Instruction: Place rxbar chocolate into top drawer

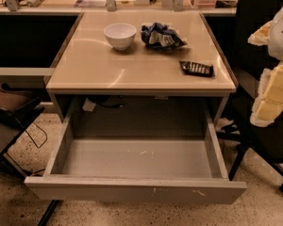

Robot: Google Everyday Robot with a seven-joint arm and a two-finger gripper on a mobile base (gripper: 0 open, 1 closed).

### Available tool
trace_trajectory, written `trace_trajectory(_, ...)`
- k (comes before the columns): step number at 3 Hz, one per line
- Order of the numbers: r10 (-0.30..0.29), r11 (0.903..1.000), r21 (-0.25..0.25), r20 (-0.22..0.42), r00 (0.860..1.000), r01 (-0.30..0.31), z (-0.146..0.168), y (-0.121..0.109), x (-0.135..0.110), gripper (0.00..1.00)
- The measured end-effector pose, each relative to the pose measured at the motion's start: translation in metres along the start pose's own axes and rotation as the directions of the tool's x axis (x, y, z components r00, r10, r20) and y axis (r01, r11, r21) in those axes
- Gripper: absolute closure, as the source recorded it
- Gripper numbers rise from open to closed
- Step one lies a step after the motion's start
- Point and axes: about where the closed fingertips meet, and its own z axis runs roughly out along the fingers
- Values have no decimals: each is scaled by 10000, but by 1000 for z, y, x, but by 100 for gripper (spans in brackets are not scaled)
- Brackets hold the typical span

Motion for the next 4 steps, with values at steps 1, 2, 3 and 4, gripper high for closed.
trace_trajectory(1,0,10000,0,1,10000,0,0,0,0,0)
trace_trajectory(2,-102,9999,27,293,9995,102,2,-14,0,0)
trace_trajectory(3,-305,9995,164,1197,9923,287,11,-49,-2,0)
trace_trajectory(4,-448,9990,195,2367,9705,414,21,-87,2,0)
